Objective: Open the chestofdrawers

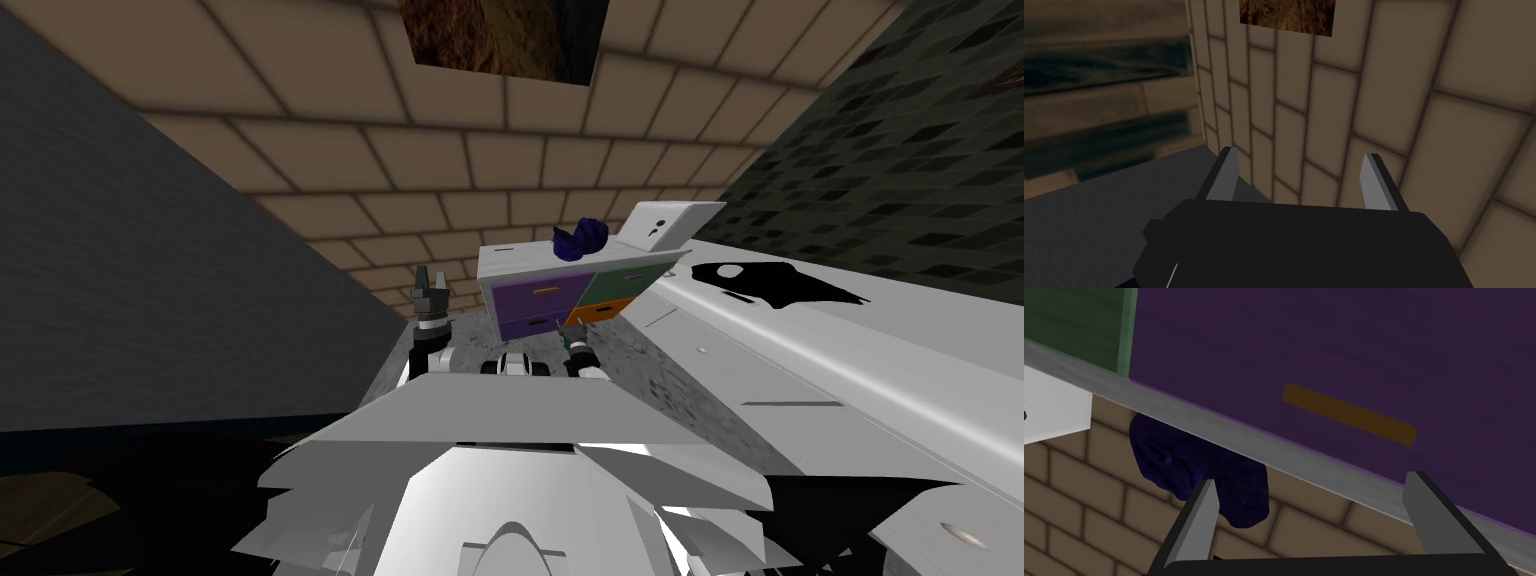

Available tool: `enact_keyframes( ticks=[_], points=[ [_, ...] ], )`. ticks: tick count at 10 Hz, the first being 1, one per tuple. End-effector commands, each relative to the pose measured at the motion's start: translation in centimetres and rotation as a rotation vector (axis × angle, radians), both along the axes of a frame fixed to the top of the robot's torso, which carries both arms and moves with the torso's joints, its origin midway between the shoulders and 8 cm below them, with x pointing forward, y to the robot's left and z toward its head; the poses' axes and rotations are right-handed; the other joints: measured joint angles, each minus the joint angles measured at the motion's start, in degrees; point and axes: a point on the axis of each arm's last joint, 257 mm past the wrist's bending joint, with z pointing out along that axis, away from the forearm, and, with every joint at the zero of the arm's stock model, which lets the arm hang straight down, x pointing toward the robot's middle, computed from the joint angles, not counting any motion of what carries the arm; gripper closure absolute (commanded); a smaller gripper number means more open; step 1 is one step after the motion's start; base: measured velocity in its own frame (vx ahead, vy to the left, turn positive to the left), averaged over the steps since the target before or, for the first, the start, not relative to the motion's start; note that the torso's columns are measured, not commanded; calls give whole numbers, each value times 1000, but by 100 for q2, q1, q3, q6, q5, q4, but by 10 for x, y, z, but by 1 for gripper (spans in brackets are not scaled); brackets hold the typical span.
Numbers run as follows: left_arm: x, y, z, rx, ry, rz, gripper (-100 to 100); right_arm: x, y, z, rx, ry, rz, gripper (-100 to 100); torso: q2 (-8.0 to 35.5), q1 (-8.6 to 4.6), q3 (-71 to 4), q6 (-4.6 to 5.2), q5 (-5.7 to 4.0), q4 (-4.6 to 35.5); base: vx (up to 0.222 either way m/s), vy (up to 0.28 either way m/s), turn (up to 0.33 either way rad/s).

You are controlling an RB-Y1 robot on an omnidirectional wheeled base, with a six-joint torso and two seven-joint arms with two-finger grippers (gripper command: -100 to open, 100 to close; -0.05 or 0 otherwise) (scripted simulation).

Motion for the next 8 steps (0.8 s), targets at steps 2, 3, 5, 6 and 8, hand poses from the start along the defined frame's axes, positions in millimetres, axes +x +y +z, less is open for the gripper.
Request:
enact_keyframes(
  ticks=[2, 3, 5, 6, 8],
  points=[
    [0, 0, 0, 0, 0, 0, 0, -7, -13, -10, -147, 13, -20, -100, 16, -12, 9, 1, -3, 4, 77, 34, 72],
    [0, 0, 0, 0, 0, 0, 0, -6, -12, -8, -168, 7, -15, -100, 23, -19, 13, 3, -5, 6, 32, 7, -12],
    [0, 0, 0, 0, 0, 0, 0, -11, -20, -14, -253, 15, -23, -100, 23, -15, 15, 0, -4, 7, 49, 22, 71],
    [0, 0, 0, 0, 0, 0, 0, -11, -19, -13, -268, 11, -19, -100, 18, -8, 10, 2, -2, 5, 31, 11, 7],
    [0, 0, 0, 0, 0, 0, 0, -15, -26, -17, -358, 13, -22, -100, 11, -13, 7, 0, -4, 3, 60, 16, 75]
  ],
)
